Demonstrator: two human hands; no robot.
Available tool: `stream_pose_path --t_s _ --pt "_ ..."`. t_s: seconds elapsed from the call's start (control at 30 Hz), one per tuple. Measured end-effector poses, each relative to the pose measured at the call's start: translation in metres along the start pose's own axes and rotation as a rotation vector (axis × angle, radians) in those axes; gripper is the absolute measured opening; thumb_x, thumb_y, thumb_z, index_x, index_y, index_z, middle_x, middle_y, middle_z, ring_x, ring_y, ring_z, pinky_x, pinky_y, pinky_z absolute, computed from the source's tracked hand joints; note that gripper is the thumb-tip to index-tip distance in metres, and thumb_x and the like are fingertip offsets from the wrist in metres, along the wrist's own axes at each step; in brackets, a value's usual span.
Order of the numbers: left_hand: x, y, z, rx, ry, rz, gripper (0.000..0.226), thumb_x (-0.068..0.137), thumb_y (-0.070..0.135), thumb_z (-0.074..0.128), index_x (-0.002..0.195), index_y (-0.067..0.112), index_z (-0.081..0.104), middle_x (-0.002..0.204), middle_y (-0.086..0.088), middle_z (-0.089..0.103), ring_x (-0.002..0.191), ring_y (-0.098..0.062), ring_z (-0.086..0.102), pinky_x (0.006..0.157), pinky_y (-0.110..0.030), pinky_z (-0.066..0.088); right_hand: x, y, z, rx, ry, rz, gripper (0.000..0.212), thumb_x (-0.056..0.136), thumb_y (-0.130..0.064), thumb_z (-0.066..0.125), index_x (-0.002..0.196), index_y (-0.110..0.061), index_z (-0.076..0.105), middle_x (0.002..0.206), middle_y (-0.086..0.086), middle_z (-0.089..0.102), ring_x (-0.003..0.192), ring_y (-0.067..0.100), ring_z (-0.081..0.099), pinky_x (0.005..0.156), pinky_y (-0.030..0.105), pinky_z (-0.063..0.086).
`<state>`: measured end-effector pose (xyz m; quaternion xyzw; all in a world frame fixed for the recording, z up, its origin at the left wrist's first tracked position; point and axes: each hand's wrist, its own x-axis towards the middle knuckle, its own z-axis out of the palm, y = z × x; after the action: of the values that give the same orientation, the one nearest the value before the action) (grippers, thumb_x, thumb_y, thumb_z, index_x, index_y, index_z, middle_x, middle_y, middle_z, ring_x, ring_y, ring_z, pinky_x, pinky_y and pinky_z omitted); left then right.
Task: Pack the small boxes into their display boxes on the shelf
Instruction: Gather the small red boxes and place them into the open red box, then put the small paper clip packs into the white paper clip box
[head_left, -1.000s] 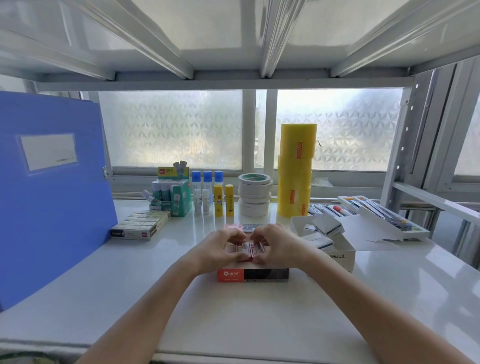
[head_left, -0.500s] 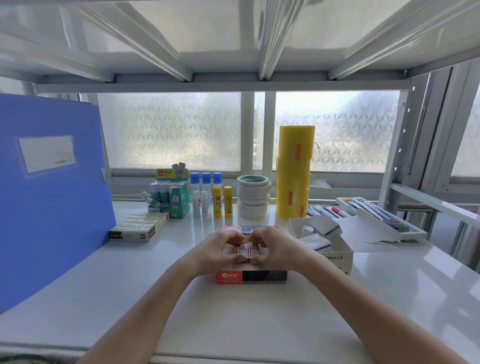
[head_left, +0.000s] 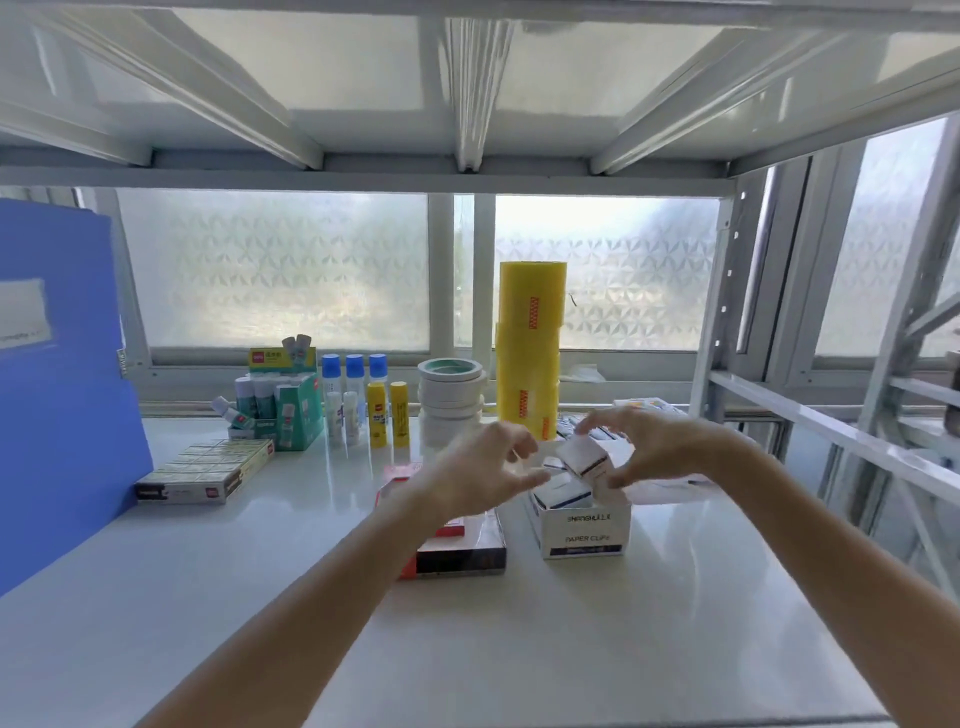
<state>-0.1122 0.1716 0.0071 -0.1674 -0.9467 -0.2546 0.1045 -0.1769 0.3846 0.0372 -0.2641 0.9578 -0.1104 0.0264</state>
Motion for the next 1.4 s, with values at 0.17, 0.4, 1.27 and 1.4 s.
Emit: stream_pose_path --t_s 0.17,0.4,1.27,1.4 --pt "0.041 0.021 0.028 0.083 -0.183 -0.112 0.033 0.078 0.043 0.071 0.078 0.012 0.059 0.079 -0.005 0.061 0.076 -0.022 0.056 0.069 -0.035 0.043 0.019 0.014 0.021 0.091 0.074 -0.064 0.054 0.061 -0.028 0.077 0.111 -0.039 0.058 0.111 -0.002 0.065 0.102 0.019 0.060 0.090 0.043 0.051" --pt "0.044 0.015 0.020 -0.011 -0.218 -0.133 0.046 0.084 0.038 0.069 0.115 0.005 0.062 0.112 -0.011 0.068 0.102 -0.024 0.063 0.091 -0.038 0.052 0.019 0.020 0.014 0.196 0.193 -0.120 0.028 0.091 -0.040 0.055 0.085 -0.016 0.067 0.100 0.013 0.065 0.089 0.024 0.063 0.084 0.038 0.054" --pt "0.044 -0.009 0.036 -0.036 -0.059 0.054 0.037 0.080 0.029 0.076 0.109 0.007 0.068 0.101 -0.007 0.074 0.090 -0.019 0.070 0.078 -0.028 0.059 0.011 0.040 0.033 0.670 0.214 -0.134 0.026 0.080 -0.033 0.075 0.098 -0.015 0.073 0.087 0.012 0.069 0.062 0.013 0.059 0.055 0.021 0.048" --pt "0.044 -0.005 0.022 -0.262 -0.136 0.000 0.033 0.083 0.019 0.073 0.112 0.004 0.070 0.105 -0.011 0.074 0.096 -0.026 0.070 0.084 -0.031 0.059 0.000 0.046 0.026 0.643 0.142 -0.093 0.054 0.071 -0.021 0.084 0.121 -0.016 0.063 0.100 0.002 0.070 0.076 0.010 0.069 0.070 0.017 0.054"
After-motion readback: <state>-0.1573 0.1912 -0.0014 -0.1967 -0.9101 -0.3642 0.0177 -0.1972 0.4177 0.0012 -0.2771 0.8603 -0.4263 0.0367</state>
